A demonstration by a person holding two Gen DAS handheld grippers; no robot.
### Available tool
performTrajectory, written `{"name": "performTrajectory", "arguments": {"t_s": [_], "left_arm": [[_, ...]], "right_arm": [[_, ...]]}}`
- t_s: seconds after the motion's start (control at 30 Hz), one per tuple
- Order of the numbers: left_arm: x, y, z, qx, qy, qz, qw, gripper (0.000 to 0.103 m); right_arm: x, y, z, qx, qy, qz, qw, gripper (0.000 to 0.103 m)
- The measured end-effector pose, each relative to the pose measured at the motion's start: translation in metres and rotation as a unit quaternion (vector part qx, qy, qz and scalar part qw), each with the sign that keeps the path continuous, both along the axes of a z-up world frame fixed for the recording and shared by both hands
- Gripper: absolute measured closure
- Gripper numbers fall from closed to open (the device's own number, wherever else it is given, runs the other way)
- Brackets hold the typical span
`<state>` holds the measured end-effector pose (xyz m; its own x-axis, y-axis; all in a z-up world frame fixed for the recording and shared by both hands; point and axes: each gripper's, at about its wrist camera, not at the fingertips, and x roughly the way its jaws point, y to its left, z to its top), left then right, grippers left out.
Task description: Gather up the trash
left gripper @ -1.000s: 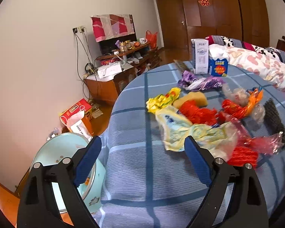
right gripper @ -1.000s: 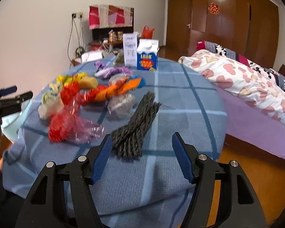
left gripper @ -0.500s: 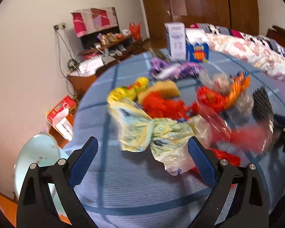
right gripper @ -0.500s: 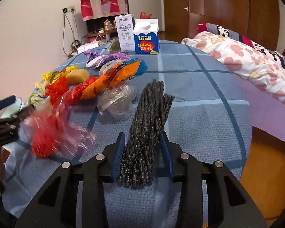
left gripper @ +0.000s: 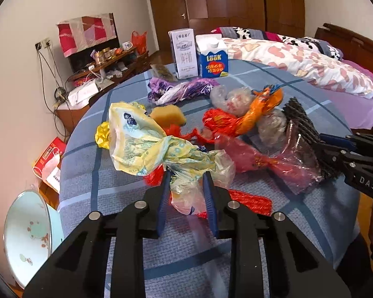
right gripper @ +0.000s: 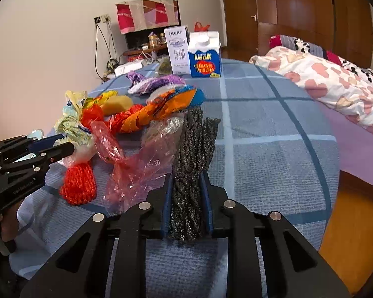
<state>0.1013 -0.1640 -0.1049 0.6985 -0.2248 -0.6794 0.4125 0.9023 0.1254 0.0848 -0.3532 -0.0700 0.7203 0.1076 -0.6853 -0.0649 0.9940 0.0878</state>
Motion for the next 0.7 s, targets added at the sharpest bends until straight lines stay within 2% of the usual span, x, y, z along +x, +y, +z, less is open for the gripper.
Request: {"name": "performTrajectory", "arguments": {"t_s": [0.43,0.7], "left_arm": [[-0.014,0.016,0.03,-0.017,-0.039,-0.002,0.9991,0.079],[-0.02,0.048,0.047,-0.013,-0.054,0.018,0.9983,0.078]], "right_arm": [[-0.006,0.004,0.025,-0.022,-0.031,-0.005,0.999,0.081],[-0.011,0.017,0.054,-0.032,-0.07,0.001,0.997,0.081]]}}
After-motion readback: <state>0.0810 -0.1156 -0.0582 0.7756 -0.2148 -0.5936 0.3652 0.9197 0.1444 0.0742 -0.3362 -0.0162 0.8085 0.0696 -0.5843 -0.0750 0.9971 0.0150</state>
